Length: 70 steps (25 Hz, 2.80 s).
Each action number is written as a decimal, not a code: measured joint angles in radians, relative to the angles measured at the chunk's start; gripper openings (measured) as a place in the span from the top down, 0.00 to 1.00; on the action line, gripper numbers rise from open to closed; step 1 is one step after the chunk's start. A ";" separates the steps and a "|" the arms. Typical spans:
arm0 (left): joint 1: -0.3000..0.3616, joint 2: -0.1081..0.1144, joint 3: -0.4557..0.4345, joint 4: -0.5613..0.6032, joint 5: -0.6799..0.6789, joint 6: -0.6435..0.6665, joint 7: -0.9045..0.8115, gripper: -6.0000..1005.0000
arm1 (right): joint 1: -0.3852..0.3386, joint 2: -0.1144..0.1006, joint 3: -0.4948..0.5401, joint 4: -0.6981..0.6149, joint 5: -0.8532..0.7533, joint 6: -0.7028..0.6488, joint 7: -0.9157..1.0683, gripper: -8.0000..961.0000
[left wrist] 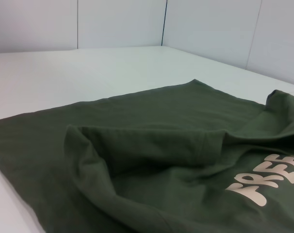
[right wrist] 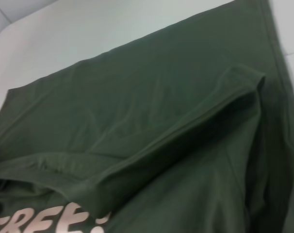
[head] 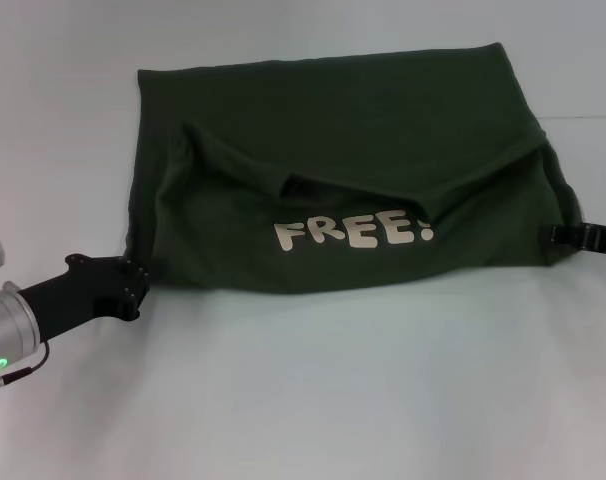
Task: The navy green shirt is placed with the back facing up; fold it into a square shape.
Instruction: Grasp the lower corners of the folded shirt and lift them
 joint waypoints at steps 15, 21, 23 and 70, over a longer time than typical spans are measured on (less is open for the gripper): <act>0.005 -0.001 -0.013 0.005 -0.001 0.008 -0.020 0.99 | -0.050 -0.011 0.012 -0.009 0.050 -0.050 -0.037 0.96; 0.020 0.009 -0.015 0.010 -0.001 0.051 -0.057 0.99 | -0.089 -0.016 0.042 -0.010 0.103 -0.123 -0.105 0.99; 0.030 0.016 -0.030 0.011 -0.002 0.081 -0.071 0.99 | -0.105 -0.017 0.061 -0.010 0.112 -0.162 -0.130 0.99; 0.311 0.071 -0.288 0.012 0.145 0.744 -0.136 0.99 | -0.467 -0.042 0.263 -0.061 0.054 -0.729 -0.529 0.95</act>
